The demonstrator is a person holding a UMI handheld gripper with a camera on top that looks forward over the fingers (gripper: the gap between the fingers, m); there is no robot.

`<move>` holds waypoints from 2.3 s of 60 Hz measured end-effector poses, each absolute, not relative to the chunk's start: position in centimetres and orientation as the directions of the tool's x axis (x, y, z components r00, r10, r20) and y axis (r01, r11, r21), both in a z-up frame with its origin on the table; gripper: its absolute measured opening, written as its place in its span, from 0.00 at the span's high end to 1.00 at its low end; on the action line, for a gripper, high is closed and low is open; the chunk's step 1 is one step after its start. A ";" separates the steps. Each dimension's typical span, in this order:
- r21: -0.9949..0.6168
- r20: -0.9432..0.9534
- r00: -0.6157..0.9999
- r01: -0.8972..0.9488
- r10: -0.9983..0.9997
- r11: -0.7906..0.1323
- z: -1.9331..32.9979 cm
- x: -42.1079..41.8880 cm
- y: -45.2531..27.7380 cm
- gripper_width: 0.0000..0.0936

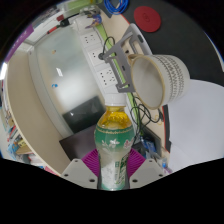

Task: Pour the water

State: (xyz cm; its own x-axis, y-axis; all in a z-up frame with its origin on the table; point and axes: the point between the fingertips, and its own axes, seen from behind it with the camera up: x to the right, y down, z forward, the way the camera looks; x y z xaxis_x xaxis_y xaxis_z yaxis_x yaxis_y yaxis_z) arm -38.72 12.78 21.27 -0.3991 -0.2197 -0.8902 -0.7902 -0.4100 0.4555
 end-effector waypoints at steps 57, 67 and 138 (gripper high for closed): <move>-0.942 -0.331 0.898 -0.298 0.291 -0.153 32.0 -25.0 15.1 0.66; -0.992 -0.073 0.972 -0.048 0.224 -0.114 25.6 -17.4 15.6 0.66; -0.944 0.075 0.990 0.109 0.119 -0.313 8.6 -10.1 5.5 0.09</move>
State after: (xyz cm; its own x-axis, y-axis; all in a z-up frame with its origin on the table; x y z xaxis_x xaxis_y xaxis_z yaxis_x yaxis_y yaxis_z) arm -10.05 5.51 8.58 0.9901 0.1187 0.0745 0.1086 -0.3129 -0.9436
